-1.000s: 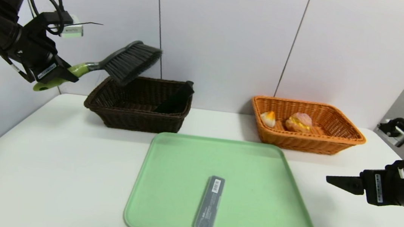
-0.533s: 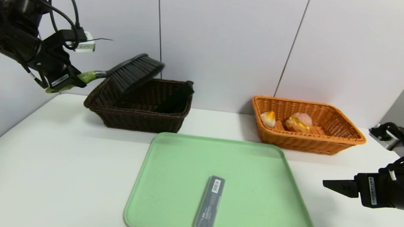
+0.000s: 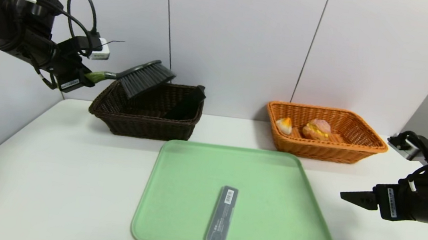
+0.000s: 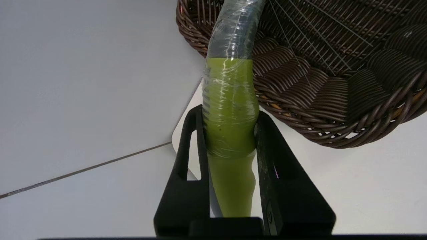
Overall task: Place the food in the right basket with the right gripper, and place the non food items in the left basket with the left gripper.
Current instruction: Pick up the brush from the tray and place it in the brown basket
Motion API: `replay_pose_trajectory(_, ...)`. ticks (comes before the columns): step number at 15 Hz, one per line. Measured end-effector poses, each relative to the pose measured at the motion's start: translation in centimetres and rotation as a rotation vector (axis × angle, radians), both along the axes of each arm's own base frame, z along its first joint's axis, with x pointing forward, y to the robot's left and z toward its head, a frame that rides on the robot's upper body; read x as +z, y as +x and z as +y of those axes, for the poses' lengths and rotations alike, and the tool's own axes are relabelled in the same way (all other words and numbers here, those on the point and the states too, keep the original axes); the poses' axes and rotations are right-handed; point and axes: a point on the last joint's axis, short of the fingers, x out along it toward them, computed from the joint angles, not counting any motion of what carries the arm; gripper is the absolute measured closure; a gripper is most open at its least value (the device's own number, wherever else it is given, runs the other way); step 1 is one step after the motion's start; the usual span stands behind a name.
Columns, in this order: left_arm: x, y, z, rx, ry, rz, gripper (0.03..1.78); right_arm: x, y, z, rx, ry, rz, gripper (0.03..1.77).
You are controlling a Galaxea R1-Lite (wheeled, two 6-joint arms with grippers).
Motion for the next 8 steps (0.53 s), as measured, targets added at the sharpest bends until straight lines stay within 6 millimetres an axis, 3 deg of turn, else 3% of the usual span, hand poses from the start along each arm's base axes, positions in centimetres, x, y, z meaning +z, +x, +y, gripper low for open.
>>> replay_pose_trajectory(8, -0.1, 0.0, -3.0, -0.076, 0.045, 0.007, 1.4, 0.0, 0.0, -0.1, -0.009, 0.003, 0.0, 0.09)
